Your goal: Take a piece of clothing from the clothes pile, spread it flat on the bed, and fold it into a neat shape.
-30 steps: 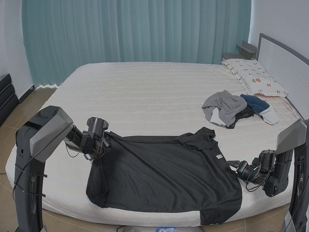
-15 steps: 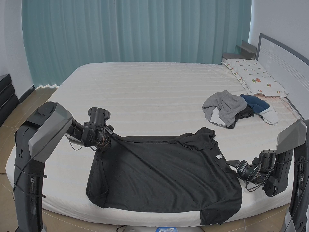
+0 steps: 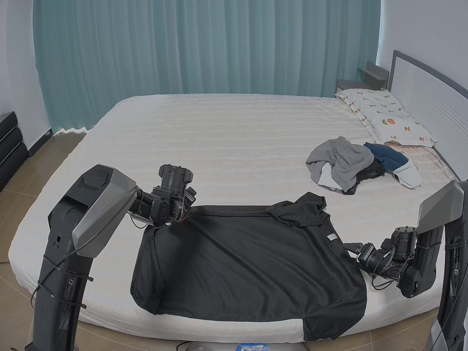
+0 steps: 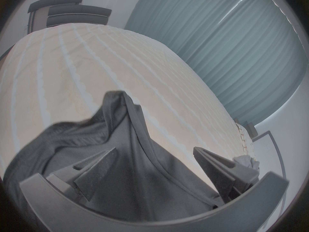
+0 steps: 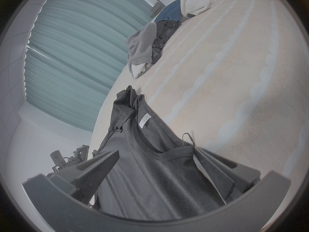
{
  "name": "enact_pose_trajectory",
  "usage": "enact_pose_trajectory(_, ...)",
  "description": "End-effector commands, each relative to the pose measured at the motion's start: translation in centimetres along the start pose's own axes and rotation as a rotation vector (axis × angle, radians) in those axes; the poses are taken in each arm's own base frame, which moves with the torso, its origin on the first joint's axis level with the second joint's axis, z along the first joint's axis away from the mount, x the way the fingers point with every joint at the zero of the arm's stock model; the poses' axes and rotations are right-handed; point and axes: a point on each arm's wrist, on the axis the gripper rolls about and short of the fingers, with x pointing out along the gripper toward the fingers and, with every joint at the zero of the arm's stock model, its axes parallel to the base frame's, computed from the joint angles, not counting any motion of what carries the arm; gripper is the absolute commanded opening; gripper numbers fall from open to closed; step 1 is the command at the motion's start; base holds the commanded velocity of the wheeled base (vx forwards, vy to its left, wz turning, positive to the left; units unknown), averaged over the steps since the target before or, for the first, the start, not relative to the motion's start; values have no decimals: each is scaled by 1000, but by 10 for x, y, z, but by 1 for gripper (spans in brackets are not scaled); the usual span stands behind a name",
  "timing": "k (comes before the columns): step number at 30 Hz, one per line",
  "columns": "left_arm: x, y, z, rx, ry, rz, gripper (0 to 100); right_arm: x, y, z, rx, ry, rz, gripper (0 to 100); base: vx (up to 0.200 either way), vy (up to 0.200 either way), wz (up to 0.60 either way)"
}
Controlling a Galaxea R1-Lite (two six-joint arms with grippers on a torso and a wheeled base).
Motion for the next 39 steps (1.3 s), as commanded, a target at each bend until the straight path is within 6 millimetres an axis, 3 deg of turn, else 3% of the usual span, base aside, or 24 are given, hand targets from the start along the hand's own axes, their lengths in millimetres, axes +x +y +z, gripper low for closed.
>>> enact_pose_trajectory(1, 14, 7, -9, 7, -1, 21, 100, 1, 1, -1, -5, -1, 7, 100, 0, 0, 0)
enact_pose_trajectory(15, 26, 13, -4, 3, -57, 54, 100, 0, 1, -1, -4, 0, 6, 100, 0, 0, 0)
enact_pose_trajectory(29, 39, 33, 32, 12, -132, 96, 100, 0, 1, -2, -5, 2, 4, 100, 0, 0, 0)
enact_pose_trajectory(30, 43, 37, 42, -5, -151, 99, 100, 0, 1, -2, -5, 2, 4, 100, 0, 0, 0)
enact_pose_trajectory(39, 49, 44, 68, -43, -199, 102, 100, 0, 1, -1, -6, 1, 3, 100, 0, 0, 0)
